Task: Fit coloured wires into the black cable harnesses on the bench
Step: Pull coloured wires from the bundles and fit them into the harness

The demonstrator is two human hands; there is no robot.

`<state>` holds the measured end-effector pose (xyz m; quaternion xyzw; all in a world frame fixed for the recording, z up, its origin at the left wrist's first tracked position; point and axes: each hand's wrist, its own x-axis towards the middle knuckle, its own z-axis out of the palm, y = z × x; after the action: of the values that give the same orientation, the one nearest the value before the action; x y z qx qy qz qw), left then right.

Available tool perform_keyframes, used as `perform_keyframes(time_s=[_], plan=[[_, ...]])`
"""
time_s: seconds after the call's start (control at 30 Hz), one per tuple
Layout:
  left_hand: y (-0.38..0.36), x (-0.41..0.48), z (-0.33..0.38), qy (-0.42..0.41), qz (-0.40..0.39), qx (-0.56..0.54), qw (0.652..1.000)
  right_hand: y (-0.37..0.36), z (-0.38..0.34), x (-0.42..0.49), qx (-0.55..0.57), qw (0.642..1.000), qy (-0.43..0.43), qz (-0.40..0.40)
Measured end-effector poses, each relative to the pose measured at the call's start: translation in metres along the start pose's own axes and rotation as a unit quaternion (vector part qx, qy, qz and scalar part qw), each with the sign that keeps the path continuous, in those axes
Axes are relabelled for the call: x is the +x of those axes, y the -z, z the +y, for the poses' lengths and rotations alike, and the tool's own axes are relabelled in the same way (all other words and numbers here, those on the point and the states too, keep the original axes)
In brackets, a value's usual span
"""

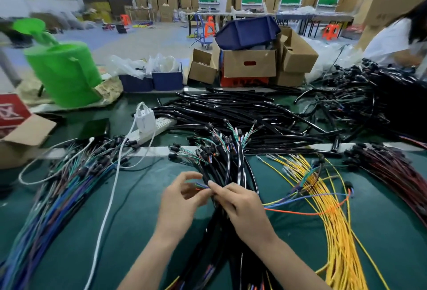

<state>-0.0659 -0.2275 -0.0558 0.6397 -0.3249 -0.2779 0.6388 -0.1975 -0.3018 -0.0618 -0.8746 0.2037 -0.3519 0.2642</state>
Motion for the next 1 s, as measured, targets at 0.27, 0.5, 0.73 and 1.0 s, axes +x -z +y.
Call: perform_keyframes(time_s=[0.27,0.5,0.73,1.0], plan=[[-0.015,-0.009,-0.008,0.016,0.145,-0.179,0.973,0.0,-0.002,-0.005,0.022,0.999,-0.031,0.033],[-0.019,-0.011,-0.012,0.016,0.141,-0.163,0.976,-0.001,-0.001,-0.005,0.018,0.998,-0.03,0.051],[-0.019,-0.012,-0.012,0.002,0.117,-0.092,0.989,-0.002,0.0,-0.007,0.021,0.996,-0.019,0.084],[-0.014,-0.018,0.0,-0.072,0.071,0.0,0.995,0.001,0.0,-0.009,0.02,0.995,-0.019,0.094]])
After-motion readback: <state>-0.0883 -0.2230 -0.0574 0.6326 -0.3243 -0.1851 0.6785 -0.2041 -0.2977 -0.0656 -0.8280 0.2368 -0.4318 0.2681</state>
